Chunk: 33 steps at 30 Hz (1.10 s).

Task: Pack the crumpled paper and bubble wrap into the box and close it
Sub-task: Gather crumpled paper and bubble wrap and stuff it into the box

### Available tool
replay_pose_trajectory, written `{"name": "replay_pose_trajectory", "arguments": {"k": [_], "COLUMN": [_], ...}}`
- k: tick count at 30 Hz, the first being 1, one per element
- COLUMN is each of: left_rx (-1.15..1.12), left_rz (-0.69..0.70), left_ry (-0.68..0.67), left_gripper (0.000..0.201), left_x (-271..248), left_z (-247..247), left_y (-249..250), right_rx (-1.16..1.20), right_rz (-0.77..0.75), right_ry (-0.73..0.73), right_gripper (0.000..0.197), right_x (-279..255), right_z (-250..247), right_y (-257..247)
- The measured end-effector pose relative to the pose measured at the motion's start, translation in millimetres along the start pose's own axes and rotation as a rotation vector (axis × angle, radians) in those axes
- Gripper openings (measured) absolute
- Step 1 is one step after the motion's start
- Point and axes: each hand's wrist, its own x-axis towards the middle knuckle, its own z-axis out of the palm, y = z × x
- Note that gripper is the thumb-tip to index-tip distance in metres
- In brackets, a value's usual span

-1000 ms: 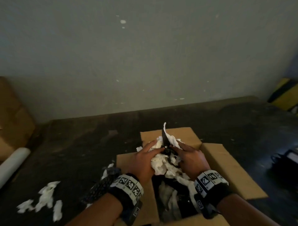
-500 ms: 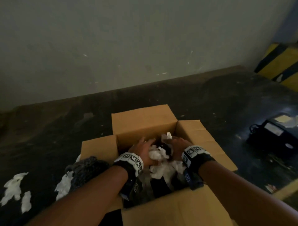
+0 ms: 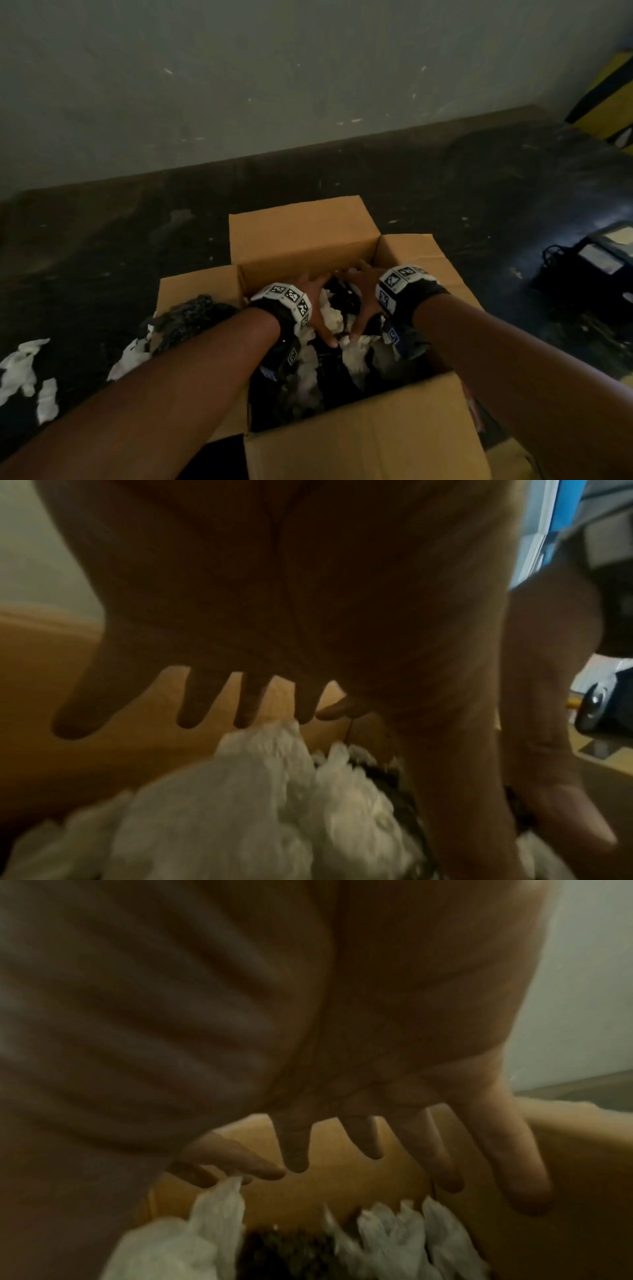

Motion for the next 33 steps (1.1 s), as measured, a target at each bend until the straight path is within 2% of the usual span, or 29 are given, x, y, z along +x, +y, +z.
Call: {"name": "replay_pose_trajectory", "arguments": {"k": [3,4,6,7,10,12,14,17,21,25,28,31,33], "left_rx": [0.102,0.146,0.235,0.214,0.008,-0.056,-0.090,-0.035,0.050,0.007,0.030,-0.036,-0.108], "left_rz": [-0.089,-0.097,-0.082,-0.053,0.017,0.039,0.044,0.026,-0.037,-0.024,0.026,0.062,0.093], "left_ry": [-0.089,-0.123,-0.161,-0.146,-0.028,-0.038,-0.056,-0.084,-0.137,0.009,0.042,0.094,0.205], "left_gripper": [0.175,0.166,0.133,0.130,0.150,0.148,0.146,0.148,0.143,0.150,0.155,0.146,0.134], "left_x": [19,22,22,22,36,47,55,59,51,36,22,2,-11], "left_z": [25,31,40,44,64,77,87,88,69,37,10,-17,-30], "left_y": [-1,0,2,1,-8,-11,-12,-16,-4,11,10,14,17], "right_rx": [-0.067,-0.083,-0.095,-0.089,0.022,0.148,0.240,0.232,0.254,0.239,0.119,0.087,0.101], "right_rz": [0.050,0.064,0.072,0.070,0.065,0.085,0.079,-0.008,0.067,0.068,0.053,0.059,0.061], "right_ry": [0.028,0.028,-0.007,-0.013,0.009,-0.013,-0.020,0.017,-0.027,0.047,0.118,0.172,0.207], "right_gripper": [0.151,0.148,0.143,0.140,0.125,0.107,0.103,0.107,0.113,0.144,0.164,0.150,0.140], "right_x": [19,24,31,32,48,67,80,59,42,36,33,31,25], "right_z": [15,20,30,34,53,73,88,78,59,48,39,29,21], "right_y": [1,3,6,5,-1,4,10,4,-2,1,9,17,20]}}
